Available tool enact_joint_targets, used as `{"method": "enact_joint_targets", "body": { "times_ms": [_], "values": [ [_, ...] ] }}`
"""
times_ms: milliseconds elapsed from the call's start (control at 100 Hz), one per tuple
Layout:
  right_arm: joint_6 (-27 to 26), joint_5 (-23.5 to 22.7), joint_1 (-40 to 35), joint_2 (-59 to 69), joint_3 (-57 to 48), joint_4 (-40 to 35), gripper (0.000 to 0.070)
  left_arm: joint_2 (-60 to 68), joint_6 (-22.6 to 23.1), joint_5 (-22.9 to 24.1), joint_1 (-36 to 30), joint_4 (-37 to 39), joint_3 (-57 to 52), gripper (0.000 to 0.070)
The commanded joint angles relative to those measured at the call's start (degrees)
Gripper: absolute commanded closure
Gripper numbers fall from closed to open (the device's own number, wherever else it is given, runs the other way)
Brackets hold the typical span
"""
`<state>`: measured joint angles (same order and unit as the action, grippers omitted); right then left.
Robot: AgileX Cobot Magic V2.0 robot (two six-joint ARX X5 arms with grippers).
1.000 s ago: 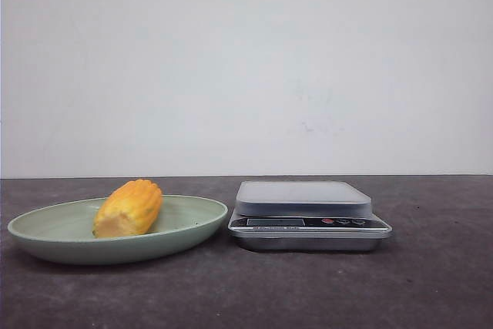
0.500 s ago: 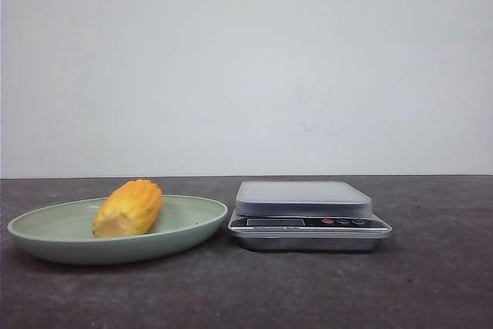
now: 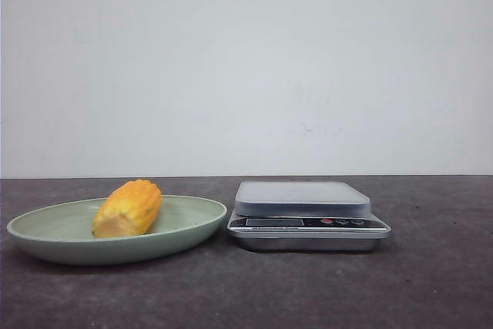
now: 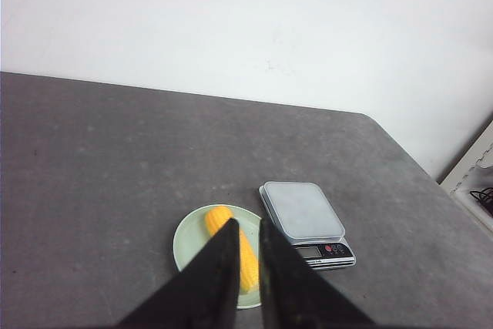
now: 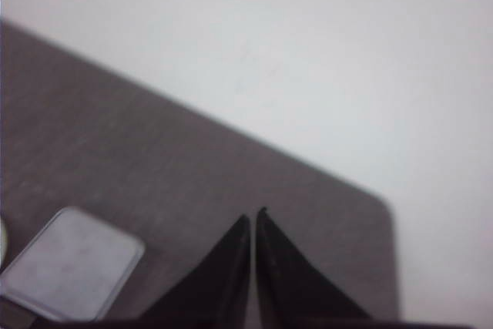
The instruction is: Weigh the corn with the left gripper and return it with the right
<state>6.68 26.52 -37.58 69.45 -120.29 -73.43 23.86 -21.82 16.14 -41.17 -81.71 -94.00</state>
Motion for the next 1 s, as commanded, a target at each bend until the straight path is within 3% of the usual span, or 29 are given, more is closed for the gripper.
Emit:
{"method": "enact_joint_targets", "body": {
  "times_ms": [0,120,220,300,590,820,990],
  "values": [
    [3.8,-11.5,8.4,-2.4,5.9,7.5,0.0693,0.0,0.1,-0.1,-0.5,-3.2,-1.0,0.07],
    [8.2,-21.7,18.3,-11.1,26.5,31.6,0.0693,0.0,0.1,-0.1,-0.5,-3.1,-1.0,0.07],
    [9.9,-23.8,23.8,-19.5,46.3,52.1,0.0693,0.0,0.1,-0.1,-0.5,-3.1,-1.0,0.07],
    [9.5,-23.9,27.0,-25.8,60.9,61.2,0.0693,0.0,0.1,-0.1,-0.5,-3.1,-1.0,0.07],
    [-4.8,-25.0,32.2,-47.6,98.9,64.9,0.0693,0.0,0.1,-0.1,-0.5,-3.1,-1.0,0.07],
    [-5.5,-23.3,36.1,-60.1,112.8,72.9,0.0693,0.0,0.1,-0.1,-0.5,-3.2,-1.0,0.07],
    [-10.8,-23.7,37.1,-65.7,118.7,73.8,0.0693,0.0,0.1,-0.1,-0.5,-3.2,-1.1,0.07]
  ]
}}
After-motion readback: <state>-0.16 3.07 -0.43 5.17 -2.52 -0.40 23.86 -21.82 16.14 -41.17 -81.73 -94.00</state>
